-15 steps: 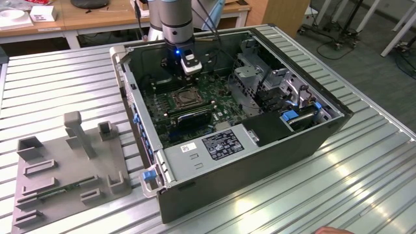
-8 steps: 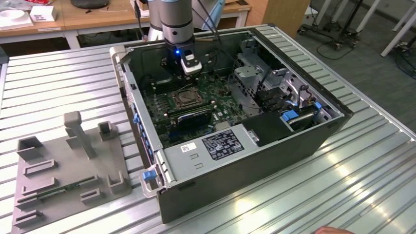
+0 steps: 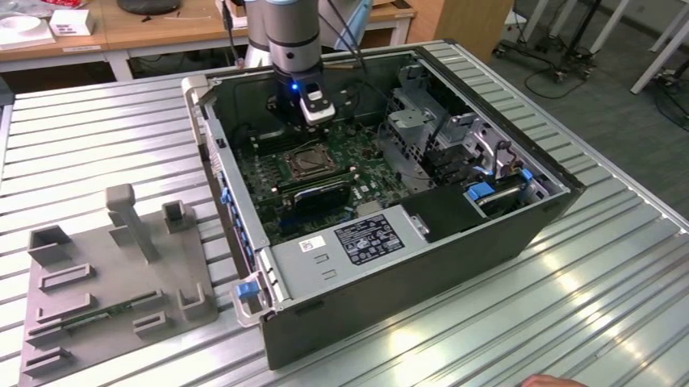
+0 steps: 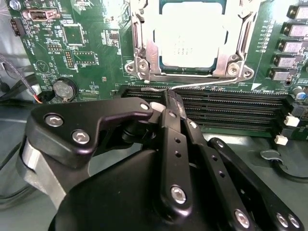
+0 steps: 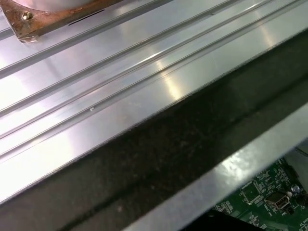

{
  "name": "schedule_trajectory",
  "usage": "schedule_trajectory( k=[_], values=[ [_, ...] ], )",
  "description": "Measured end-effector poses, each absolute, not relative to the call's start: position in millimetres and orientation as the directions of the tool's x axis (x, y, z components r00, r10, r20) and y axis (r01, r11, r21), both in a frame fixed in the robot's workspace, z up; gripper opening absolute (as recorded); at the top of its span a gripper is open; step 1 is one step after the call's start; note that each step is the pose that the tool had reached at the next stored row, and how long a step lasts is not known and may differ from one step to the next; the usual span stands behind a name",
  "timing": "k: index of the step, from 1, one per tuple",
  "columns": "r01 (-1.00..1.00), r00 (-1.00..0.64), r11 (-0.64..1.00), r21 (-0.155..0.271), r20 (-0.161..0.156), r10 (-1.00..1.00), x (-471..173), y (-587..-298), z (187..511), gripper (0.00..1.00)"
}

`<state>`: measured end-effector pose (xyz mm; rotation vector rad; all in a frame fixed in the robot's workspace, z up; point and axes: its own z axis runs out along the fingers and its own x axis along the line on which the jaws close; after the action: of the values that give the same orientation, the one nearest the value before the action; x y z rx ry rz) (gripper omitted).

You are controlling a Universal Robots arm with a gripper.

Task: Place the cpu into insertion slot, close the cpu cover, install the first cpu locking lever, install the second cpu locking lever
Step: 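Install the first cpu locking lever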

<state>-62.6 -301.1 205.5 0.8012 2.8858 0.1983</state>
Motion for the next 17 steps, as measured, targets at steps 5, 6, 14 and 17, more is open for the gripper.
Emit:
schedule_trajectory(
  k=[5, 6, 14, 17],
  values=[
    [0.502, -0.848, 0.849, 0.164, -0.099, 0.520, -62.6, -302.6, 205.4, 0.11],
    [0.502, -0.848, 0.849, 0.164, -0.099, 0.520, -62.6, -302.6, 205.3, 0.11],
    [0.502, -0.848, 0.849, 0.164, -0.099, 0.520, -62.6, -302.7, 201.6, 0.11],
    [0.502, -0.848, 0.849, 0.164, -0.099, 0.520, -62.6, -302.7, 200.0, 0.11]
  ],
)
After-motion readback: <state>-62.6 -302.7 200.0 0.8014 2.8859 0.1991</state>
